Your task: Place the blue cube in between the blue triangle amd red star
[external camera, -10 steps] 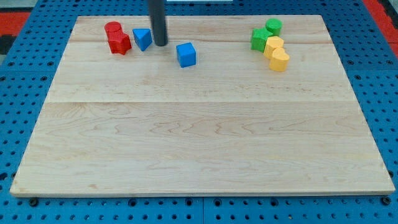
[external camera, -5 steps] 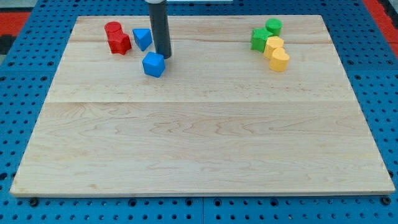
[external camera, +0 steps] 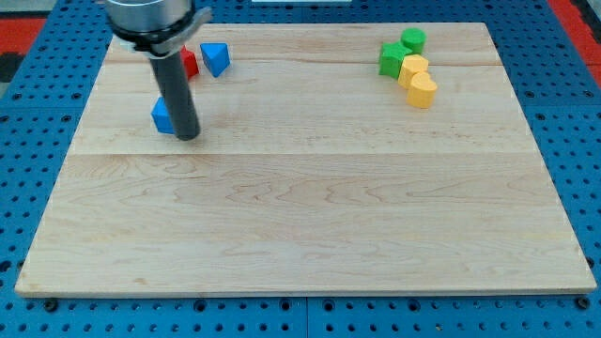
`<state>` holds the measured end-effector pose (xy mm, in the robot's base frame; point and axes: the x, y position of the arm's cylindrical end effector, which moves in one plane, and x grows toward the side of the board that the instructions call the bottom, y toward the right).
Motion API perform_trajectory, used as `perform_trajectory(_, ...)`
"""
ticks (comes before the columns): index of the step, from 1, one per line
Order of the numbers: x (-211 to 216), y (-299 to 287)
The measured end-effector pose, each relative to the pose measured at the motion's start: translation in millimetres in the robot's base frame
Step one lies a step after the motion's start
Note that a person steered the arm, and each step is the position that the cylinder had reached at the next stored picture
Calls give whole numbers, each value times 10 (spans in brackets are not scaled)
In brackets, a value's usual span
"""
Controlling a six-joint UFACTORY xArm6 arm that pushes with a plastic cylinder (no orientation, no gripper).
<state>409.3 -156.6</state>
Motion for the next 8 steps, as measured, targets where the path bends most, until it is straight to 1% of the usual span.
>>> perform_trajectory(1,-423,-89)
perform_trajectory(2,-623,-96)
perform_trajectory(3,-111,-96)
perform_trajectory(4,-48,-436)
perform_trajectory(5,-100,-1194)
perform_trajectory(6,-245,-1466)
perform_trajectory(8,-320,-1317)
